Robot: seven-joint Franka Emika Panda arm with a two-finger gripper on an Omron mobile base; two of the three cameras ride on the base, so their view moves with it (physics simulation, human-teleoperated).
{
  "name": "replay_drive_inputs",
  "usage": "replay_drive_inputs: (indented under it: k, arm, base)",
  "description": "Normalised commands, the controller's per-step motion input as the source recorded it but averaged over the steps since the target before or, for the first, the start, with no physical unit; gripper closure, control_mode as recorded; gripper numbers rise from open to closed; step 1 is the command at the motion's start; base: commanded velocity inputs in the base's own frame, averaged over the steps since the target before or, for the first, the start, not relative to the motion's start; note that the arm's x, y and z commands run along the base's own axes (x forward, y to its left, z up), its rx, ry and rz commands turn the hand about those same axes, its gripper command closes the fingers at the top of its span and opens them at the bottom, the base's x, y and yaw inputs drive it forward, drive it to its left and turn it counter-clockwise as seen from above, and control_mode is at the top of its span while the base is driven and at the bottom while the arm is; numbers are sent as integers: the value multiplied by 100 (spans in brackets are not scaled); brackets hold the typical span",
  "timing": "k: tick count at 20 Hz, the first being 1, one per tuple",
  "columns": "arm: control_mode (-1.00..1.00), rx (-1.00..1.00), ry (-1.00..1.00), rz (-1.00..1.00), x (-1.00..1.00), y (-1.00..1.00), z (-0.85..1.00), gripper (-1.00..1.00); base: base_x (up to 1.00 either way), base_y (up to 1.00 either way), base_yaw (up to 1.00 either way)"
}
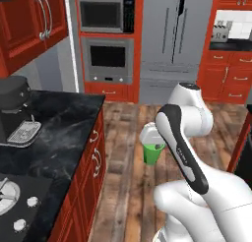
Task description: Pick the cup and bowl from the counter and place them on the counter next to the sink.
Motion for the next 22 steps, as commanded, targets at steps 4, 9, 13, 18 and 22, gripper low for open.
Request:
replay_drive_inputs:
  k: [4,9,13,18,22]
  arm:
    - [100,0,0,0,0,0,0,100]
    - [100,0,0,0,0,0,0,100]
    - [100,0,0,0,0,0,0,100]
    - [100,0,0,0,0,0,0,100]
    - [100,0,0,0,0,0,0,100]
  base:
    - [17,-23,-74]
    - [6,-13,-74]
    - [5,-4,-74]
    - [5,0,-73]
    - [7,0,-72]
